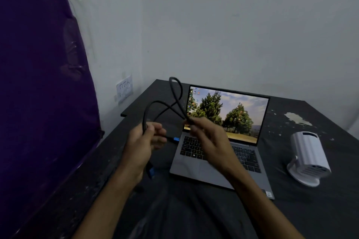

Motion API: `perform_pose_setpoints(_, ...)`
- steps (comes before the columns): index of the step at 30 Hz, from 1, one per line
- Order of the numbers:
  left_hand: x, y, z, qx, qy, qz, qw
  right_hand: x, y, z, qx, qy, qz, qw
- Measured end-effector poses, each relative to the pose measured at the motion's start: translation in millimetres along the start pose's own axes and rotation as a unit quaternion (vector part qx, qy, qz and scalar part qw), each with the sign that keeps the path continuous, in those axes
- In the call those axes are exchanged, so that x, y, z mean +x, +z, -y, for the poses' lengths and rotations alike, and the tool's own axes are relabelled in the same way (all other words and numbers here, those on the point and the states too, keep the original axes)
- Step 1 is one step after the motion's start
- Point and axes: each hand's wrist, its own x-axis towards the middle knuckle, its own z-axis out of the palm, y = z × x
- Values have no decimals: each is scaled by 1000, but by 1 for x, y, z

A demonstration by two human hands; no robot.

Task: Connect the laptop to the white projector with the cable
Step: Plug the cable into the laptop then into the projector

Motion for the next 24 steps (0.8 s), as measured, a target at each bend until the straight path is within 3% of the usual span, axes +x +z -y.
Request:
perform_pose_setpoints(6, -1, -32, 24, 152, 36, -52, 986, 39, -37, -5, 138, 84, -150, 975)
perform_pose_setpoints(11, -7, -46, 30, 154, 92, -106, 978, 53, -70, -23, 325, 202, -286, 879)
perform_pose_setpoints(15, -5, -47, 20, 60, 102, -40, 992, 43, -90, -35, 398, 253, -342, 813)
perform_pose_setpoints(19, -4, -47, 13, -52, 83, 100, 990, 32, -105, -41, 485, 237, -345, 768)
perform_pose_setpoints(21, -4, -44, 9, -13, 112, 134, 985, 26, -112, -45, 519, 222, -338, 753)
perform_pose_setpoints(24, 1, -33, 2, 151, 201, 120, 961, 15, -121, -51, 517, 208, -312, 769)
